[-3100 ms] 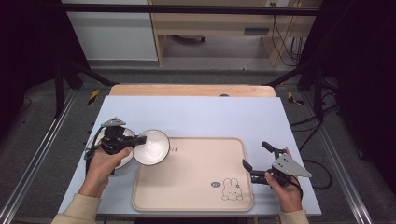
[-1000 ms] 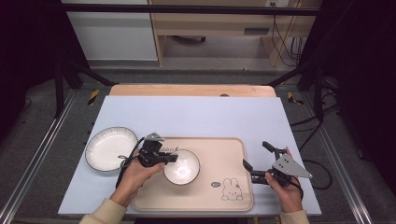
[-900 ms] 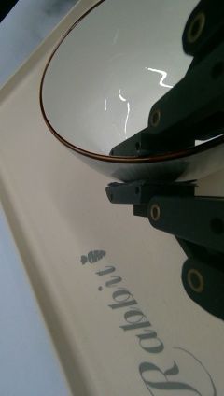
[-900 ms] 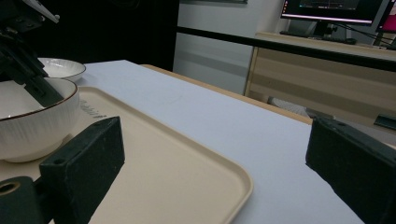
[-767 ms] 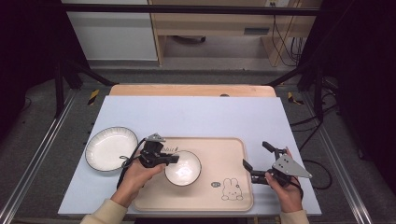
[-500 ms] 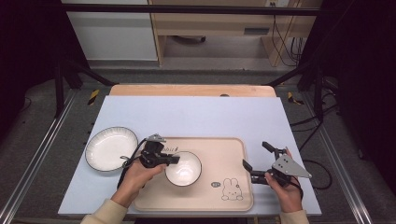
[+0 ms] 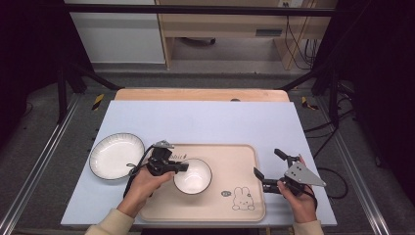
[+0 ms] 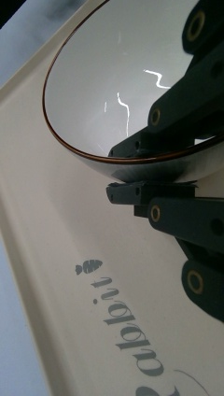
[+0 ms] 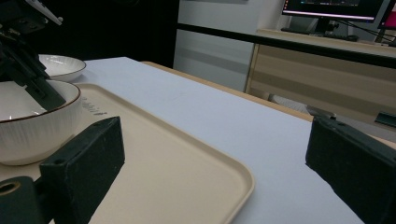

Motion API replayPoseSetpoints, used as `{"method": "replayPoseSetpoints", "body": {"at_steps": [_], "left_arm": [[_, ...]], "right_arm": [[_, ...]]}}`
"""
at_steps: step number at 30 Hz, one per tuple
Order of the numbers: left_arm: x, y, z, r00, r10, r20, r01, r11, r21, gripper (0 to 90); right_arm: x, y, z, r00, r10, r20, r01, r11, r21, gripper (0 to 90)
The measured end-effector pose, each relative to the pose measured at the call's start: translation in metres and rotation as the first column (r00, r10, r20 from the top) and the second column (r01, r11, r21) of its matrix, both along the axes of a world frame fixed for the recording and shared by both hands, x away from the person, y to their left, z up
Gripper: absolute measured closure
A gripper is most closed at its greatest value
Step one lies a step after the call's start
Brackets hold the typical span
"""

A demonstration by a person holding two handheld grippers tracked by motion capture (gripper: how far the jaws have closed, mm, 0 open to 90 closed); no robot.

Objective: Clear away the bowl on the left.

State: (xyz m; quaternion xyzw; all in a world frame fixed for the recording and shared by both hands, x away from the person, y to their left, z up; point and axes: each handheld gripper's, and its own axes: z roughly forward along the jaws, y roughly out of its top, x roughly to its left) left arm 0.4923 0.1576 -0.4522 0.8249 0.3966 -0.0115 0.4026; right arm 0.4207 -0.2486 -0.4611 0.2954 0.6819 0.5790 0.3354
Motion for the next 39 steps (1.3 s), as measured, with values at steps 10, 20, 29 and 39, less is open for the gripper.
{"method": "replayPoseSetpoints", "body": {"at_steps": [10,20,29,39], "left_arm": [[0.0001,-0.0011,-0.0002,1.0,-0.003,0.004,0.003,1.0,0.007,80.3],[0.0001,-0.0009,-0.0005,1.0,-0.009,0.001,0.009,1.0,-0.001,79.5],[-0.0014,-0.0024,0.0002,0.9996,-0.014,0.026,0.014,0.9999,0.006,74.7],[-0.0042,-0.0042,0.0052,0.9968,-0.005,0.08,0.001,0.9987,0.05,56.0]], "right_arm": [[0.0003,0.0002,-0.0002,1.0,-0.001,-0.002,0.001,1.0,-0.001,4.7],[0.0004,0.0004,-0.0003,1.0,-0.002,-0.006,0.002,1.0,0.0,4.8],[0.0005,0.0005,-0.0002,1.0,-0.001,-0.009,0.001,1.0,0.002,4.7],[0.0004,0.0001,-0.0003,0.9999,-0.005,-0.015,0.005,1.0,0.004,4.8]]}}
